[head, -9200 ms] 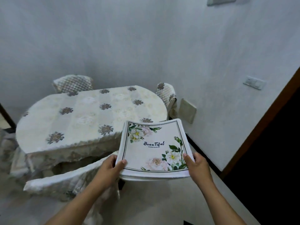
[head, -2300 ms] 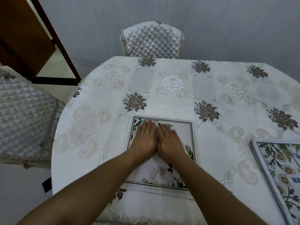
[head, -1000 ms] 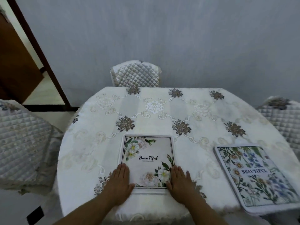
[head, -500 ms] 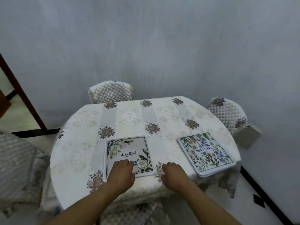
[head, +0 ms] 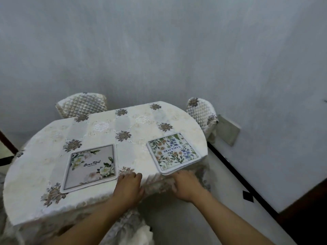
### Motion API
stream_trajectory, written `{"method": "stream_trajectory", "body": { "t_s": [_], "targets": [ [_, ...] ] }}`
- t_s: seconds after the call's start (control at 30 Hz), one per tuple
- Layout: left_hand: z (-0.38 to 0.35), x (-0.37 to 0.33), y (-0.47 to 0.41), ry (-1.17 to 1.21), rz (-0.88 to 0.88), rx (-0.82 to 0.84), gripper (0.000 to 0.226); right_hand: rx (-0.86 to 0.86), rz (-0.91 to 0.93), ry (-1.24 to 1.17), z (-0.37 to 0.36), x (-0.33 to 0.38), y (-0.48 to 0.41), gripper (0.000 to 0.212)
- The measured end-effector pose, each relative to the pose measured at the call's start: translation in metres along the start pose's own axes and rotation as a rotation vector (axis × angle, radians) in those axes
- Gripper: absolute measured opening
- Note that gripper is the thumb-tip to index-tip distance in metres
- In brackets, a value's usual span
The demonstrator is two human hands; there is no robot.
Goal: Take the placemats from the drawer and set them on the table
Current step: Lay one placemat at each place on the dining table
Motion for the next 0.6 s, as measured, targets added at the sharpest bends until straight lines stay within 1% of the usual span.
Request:
{"method": "stream_trajectory", "body": {
  "t_s": [0.1, 0.17, 0.27, 0.43, 0.6],
  "targets": [
    [0.007, -0.044, -0.01, 0.005, 0.006, 0.021, 0.031, -0.018, -0.027, -0.024, 0.017, -0.038, 0.019, 0.035],
    [0.012, -0.075, -0.02, 0.004, -0.001, -0.001, 0.03, -0.021, -0.039, -0.03, 0.027, -0.067, 0.027, 0.036],
    [0.017, -0.101, -0.035, 0.017, 0.014, -0.024, 0.031, -0.032, -0.053, -0.028, 0.031, -0.1, 0.024, 0.039],
    [0.017, -0.113, -0.067, -0.011, 0.043, -0.005, 0.036, -0.009, -0.084, -0.033, 0.03, -0.134, -0.003, 0.03],
    [-0.002, -0.103, -0.121, 0.004, 0.107, 0.016, 0.042, 0.036, -0.042, 0.03, 0.019, -0.16, -0.055, 0.031]
  ]
}}
Point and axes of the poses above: each hand's wrist, its own y-axis away from the middle knuckle, its own z-axis out of the back of the hand, x = y × z, the point moved 2 cm from there along -y, towards the middle knuckle
